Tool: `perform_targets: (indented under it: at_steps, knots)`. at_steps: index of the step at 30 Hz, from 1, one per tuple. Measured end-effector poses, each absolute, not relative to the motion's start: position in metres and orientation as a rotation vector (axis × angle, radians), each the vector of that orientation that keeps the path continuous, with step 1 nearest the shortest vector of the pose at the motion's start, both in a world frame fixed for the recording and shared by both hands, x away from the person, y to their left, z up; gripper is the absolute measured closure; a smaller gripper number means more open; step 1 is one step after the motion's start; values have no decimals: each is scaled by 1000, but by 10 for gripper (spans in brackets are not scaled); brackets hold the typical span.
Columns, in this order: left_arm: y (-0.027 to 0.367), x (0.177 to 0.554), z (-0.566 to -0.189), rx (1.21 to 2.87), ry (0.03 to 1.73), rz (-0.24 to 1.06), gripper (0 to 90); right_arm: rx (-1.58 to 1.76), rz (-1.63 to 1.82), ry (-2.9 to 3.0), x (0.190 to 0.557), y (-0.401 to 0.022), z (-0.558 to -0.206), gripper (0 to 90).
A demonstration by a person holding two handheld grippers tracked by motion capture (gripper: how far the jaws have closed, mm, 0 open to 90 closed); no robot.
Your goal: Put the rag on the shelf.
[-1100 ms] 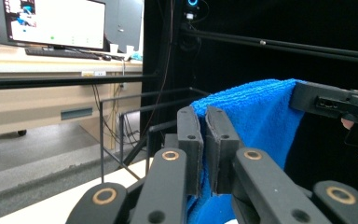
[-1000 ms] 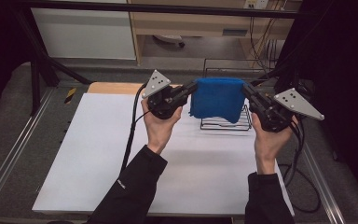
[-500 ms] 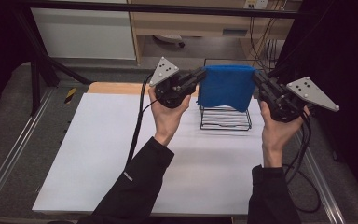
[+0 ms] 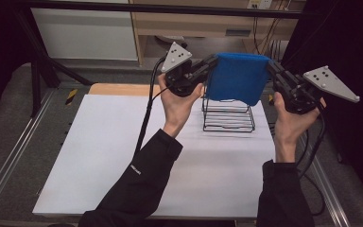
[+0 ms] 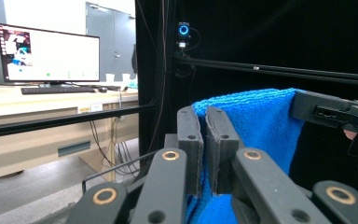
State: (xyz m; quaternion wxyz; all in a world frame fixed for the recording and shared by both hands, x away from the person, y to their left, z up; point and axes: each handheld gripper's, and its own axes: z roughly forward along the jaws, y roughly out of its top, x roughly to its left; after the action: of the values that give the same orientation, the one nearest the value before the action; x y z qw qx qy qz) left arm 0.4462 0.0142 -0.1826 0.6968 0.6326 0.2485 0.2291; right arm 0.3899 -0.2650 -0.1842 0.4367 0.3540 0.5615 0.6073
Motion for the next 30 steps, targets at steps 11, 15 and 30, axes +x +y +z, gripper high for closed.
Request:
perform_targets:
  at_steps: [11, 15, 30]
  knots:
    - [2, 458, -167, 1412, 556, 516, 854, 882, 1507, 1364, 399, -274, -169, 864]
    - [-2, 460, -162, 1404, 560, 521, 854, 885, 1522, 1351, 404, -277, -166, 863]
    - [-14, 483, -149, 1400, 583, 549, 854, 884, 1519, 1360, 437, -289, -156, 863]
